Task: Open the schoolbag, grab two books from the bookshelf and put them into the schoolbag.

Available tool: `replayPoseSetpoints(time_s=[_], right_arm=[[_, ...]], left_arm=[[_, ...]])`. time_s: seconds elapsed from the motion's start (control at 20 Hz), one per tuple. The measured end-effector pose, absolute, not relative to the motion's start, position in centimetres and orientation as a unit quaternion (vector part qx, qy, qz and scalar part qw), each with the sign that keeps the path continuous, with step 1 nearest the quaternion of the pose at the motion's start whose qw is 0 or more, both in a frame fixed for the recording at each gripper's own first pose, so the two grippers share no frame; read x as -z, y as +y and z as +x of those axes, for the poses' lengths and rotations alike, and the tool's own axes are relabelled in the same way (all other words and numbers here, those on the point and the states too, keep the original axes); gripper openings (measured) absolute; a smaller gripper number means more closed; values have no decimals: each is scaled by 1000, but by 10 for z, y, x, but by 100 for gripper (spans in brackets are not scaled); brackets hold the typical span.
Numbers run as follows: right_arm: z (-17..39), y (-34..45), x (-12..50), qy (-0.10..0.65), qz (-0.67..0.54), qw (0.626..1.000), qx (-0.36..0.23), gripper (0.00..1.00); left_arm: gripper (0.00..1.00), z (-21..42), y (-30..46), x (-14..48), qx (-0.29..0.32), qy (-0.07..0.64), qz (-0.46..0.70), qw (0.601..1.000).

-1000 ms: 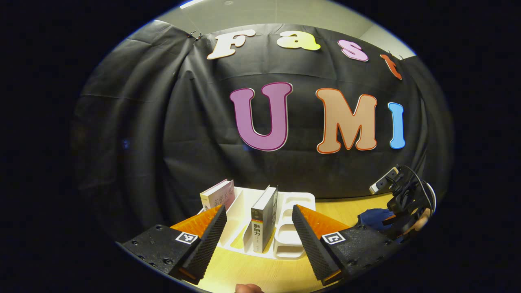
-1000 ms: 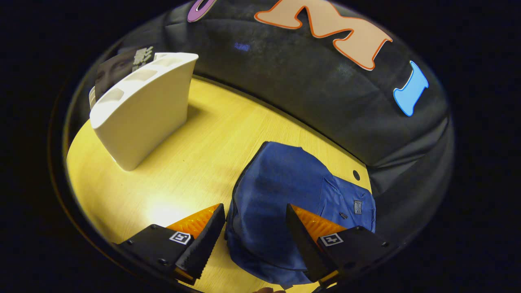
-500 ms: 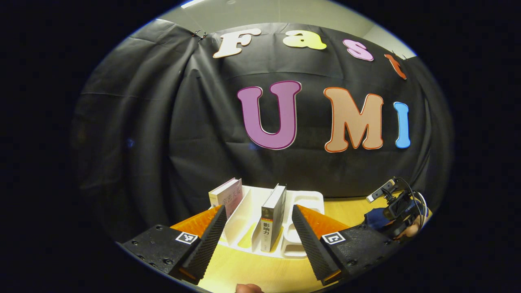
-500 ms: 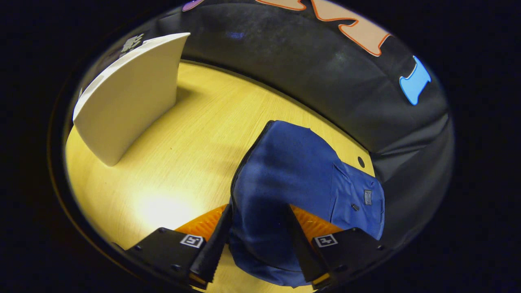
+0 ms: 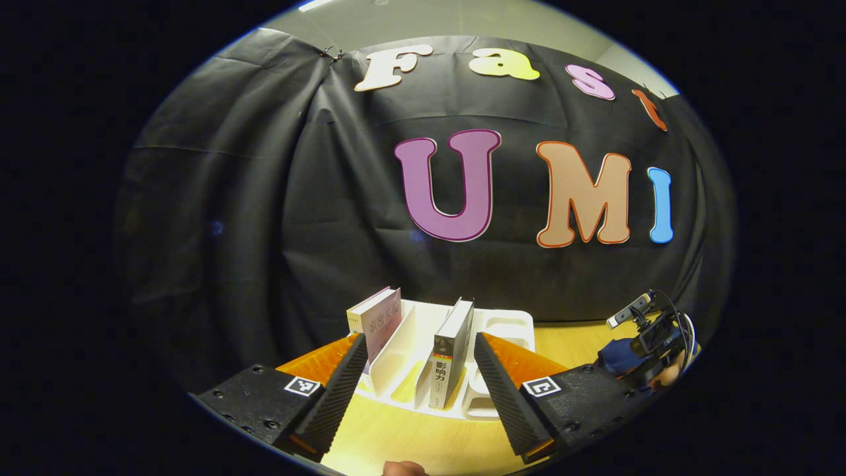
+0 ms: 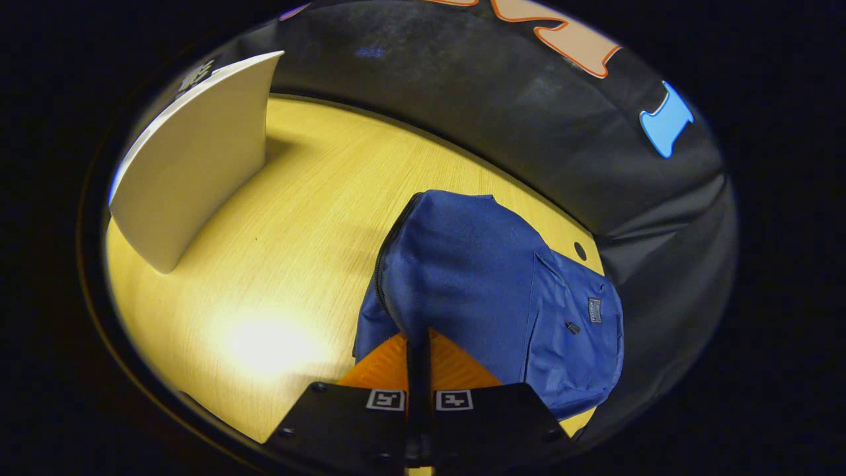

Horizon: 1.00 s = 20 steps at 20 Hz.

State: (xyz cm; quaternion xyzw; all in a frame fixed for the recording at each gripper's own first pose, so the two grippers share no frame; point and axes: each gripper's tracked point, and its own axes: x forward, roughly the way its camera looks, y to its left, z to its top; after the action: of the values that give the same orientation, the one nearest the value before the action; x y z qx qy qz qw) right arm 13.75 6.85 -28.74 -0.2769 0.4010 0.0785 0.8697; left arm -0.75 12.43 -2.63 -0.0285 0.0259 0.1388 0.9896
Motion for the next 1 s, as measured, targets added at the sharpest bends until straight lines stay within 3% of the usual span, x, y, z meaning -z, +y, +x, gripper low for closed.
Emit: replayPoseSetpoints(time_s=[0.55, 1.0], right_arm=[[145, 57, 212, 386, -116, 909, -108, 3], [161, 0, 136, 362, 105, 919, -113, 3]], left_arm=[[95, 5, 139, 32, -151, 35, -56, 986], [95, 36, 133, 34, -129, 47, -45, 989]])
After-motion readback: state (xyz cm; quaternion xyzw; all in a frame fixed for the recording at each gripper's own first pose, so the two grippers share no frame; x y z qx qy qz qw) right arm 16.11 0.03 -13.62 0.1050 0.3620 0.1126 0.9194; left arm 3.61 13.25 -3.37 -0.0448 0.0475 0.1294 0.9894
